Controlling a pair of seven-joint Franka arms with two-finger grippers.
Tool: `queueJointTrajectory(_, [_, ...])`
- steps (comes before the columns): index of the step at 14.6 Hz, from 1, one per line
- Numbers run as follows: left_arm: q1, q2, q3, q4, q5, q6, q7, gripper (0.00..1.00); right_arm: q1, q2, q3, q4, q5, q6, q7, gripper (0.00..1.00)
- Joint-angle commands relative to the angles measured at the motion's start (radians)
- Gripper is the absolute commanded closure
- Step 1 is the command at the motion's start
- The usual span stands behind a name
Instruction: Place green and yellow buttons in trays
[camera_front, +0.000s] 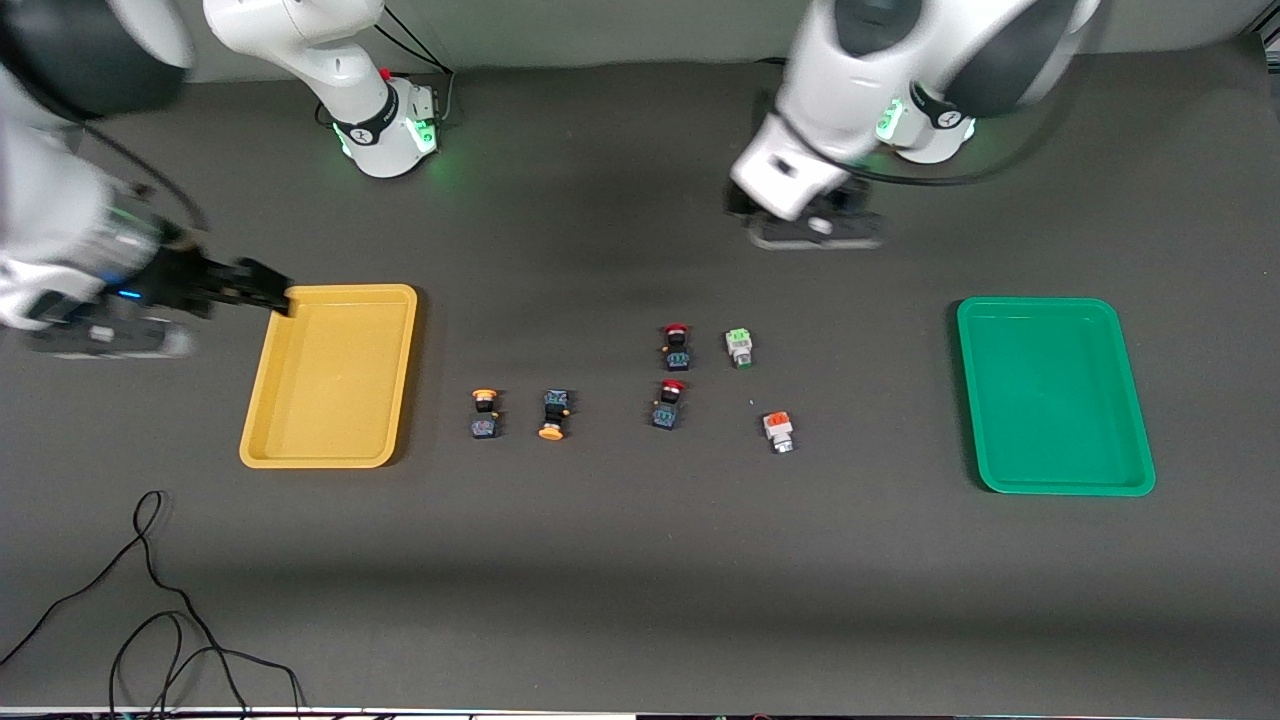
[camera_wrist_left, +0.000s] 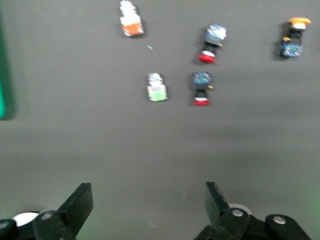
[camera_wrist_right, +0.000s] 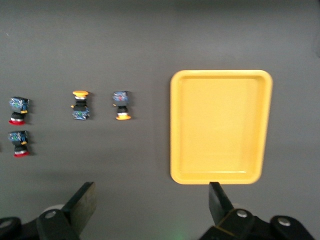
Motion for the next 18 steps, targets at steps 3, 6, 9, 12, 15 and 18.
queueJointTrajectory(3, [-0.036, 0.079, 0.024, -0.068, -0.004, 0.180, -0.032, 0.00, 0.058, 0.031, -0.007, -0.201, 0.044, 0.256, 0.031, 0.00])
queueJointTrajectory(6, [-0.036, 0.135, 0.024, -0.153, -0.004, 0.331, -0.016, 0.00, 0.110, 0.055, -0.007, -0.394, 0.050, 0.529, 0.032, 0.00])
queueJointTrajectory(9, [-0.030, 0.196, 0.025, -0.199, 0.005, 0.417, 0.001, 0.00, 0.130, 0.155, -0.005, -0.455, 0.077, 0.678, 0.032, 0.00])
queueJointTrajectory(12, [0.004, 0.225, 0.028, -0.303, 0.013, 0.556, 0.060, 0.00, 0.150, 0.282, -0.005, -0.452, 0.099, 0.802, 0.029, 0.00])
queueJointTrajectory(15, [0.004, 0.294, 0.028, -0.317, 0.016, 0.635, 0.059, 0.00, 0.168, 0.392, -0.005, -0.449, 0.099, 0.951, 0.031, 0.00])
queueJointTrajectory(18, [-0.004, 0.348, 0.028, -0.332, 0.016, 0.725, 0.057, 0.00, 0.170, 0.446, -0.005, -0.436, 0.099, 1.015, 0.031, 0.00])
